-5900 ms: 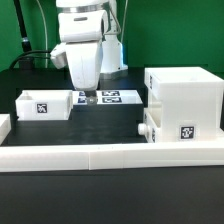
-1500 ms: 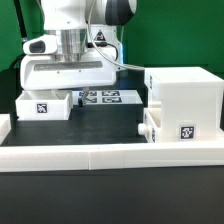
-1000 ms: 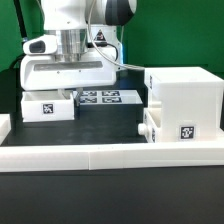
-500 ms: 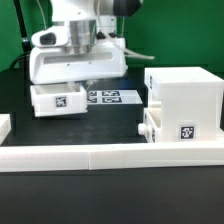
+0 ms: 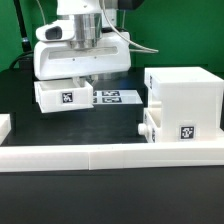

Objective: Assemble drawer

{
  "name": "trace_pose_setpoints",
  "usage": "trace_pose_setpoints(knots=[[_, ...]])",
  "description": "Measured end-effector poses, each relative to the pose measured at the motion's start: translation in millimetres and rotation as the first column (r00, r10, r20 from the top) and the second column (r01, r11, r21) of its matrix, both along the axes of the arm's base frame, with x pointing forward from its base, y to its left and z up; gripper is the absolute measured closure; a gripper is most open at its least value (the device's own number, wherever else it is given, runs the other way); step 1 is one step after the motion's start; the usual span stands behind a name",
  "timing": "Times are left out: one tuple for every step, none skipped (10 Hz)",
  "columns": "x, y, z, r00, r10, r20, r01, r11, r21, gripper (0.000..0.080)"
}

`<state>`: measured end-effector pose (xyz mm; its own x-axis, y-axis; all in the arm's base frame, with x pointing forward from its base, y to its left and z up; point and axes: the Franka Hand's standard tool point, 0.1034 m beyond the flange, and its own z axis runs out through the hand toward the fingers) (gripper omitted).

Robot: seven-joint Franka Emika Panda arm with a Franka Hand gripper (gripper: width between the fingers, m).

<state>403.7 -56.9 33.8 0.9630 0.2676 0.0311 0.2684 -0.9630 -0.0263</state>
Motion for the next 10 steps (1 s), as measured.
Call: trace_pose_setpoints(knots=[[-0.2, -0.6, -2.8, 0.987, 0.158, 0.002, -0.158, 0.987, -0.007, 0.0757], [4.1, -0.3, -2.0, 0.959, 0.282, 0.002, -0.282, 0.959, -0.011, 0.0757], [13.7, 1.6, 0.6, 0.917, 0.398, -0.004, -0.398, 0.917, -0.014, 0.0757], [22.5, 6.0, 2.8, 0.863, 0.505, -0.018, -0.505, 0.863, -0.018, 0.0757], [28.0, 8.5, 4.4, 0.823, 0.568, -0.020, -0.569, 0.822, -0.026, 0.0757], [24.4, 5.9, 2.6, 0.803, 0.595, -0.024, -0.596, 0.803, -0.022, 0.0757], [23.8, 4.9, 2.2, 0.744, 0.668, -0.025, -0.668, 0.744, -0.023, 0.0757], [23.8, 4.9, 2.2, 0.702, 0.711, -0.025, -0.712, 0.702, -0.023, 0.0757], [23.6, 4.4, 2.1, 0.665, 0.746, -0.025, -0.747, 0.665, -0.023, 0.0757], [23.7, 0.9, 2.4, 0.527, 0.849, -0.029, -0.850, 0.527, -0.022, 0.0757]])
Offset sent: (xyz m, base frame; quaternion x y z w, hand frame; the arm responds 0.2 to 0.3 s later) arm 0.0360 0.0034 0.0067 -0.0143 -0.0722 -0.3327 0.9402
